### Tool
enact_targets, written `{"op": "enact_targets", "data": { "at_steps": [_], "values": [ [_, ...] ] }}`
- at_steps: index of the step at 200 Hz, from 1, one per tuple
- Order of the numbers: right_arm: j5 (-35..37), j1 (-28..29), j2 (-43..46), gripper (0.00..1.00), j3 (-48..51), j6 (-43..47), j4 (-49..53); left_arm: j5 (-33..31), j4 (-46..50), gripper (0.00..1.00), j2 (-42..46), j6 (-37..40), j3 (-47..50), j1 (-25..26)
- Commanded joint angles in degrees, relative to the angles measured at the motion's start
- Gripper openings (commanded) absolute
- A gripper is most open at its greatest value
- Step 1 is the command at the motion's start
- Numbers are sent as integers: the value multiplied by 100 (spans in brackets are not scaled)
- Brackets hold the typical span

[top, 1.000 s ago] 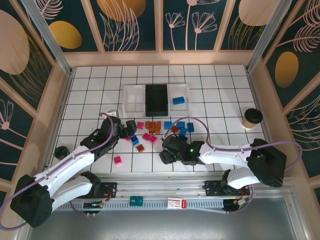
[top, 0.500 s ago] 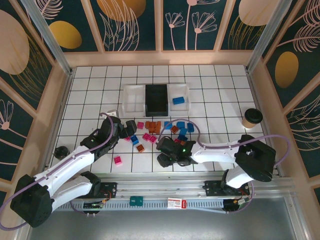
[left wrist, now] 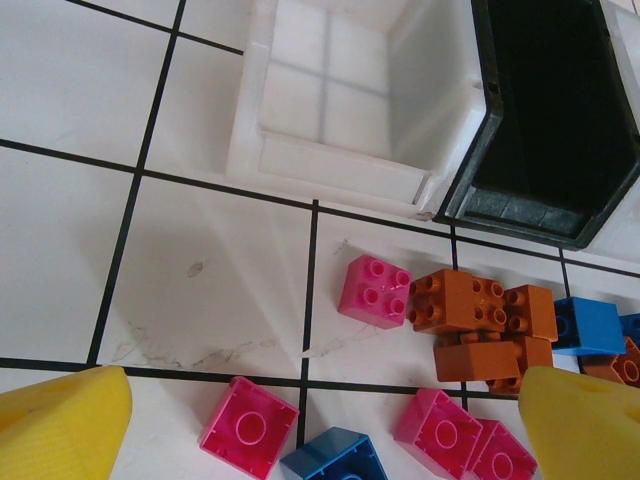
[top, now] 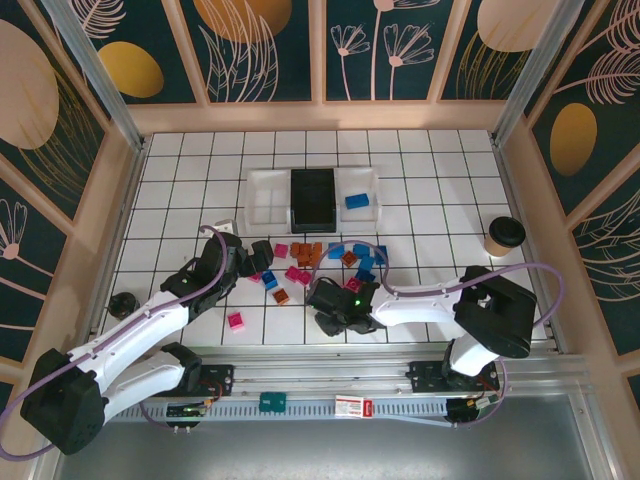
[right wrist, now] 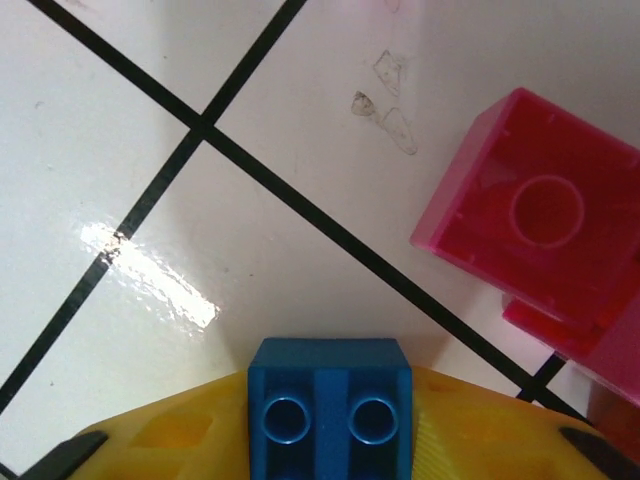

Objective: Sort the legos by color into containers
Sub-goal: Pick up the lego from the bottom-center of the table, then place the lego in the container.

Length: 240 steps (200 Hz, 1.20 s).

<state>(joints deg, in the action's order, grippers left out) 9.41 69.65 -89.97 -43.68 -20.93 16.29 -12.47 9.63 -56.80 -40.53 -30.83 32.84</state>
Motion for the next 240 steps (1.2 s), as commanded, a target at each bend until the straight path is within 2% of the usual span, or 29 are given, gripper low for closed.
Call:
{"op": "enact_targets", "data": {
  "at_steps": [1,18,35,63,85,104,152,168,179,189,202,240],
  "values": [
    [-17,3,279,32,55,60,-320,-18,-5,99,10,-8,-11,-5],
    [-107,-197,769,29,113,92,-552,-27,0,99,14,-7,-24,0],
    [-125,-644,1331,27,84,227,-688,-12,8,99,11,-14,-69,-4],
    [-312,-2108,1965,26,-129,451,-1077,-33,52,99,19,-16,-134,2],
    [-375,-3187,1674,26,-495,542,-1478,-91,107,99,53,-86,-147,1],
    [-556,-3730,863,26,-1029,632,-1628,-86,142,99,111,-147,-151,-2],
    [-286,-4180,-965,29,-2566,661,-1332,-238,421,99,350,-214,-170,-1],
    [-319,-4261,-1310,38,-2861,647,-1310,-273,460,99,427,-246,-131,-3],
    [-420,-4285,-1495,48,-3027,672,-1295,-285,485,99,456,-256,-110,-5],
    [-507,-4298,-1571,59,-3122,692,-1314,-312,504,99,467,-262,-99,1],
    [-560,-4284,-1502,67,-3132,670,-1344,-350,560,99,459,-256,-99,0],
    [-679,-4100,-526,72,-2306,500,-1677,-520,971,99,402,-340,-160,-1]
  ]
}}
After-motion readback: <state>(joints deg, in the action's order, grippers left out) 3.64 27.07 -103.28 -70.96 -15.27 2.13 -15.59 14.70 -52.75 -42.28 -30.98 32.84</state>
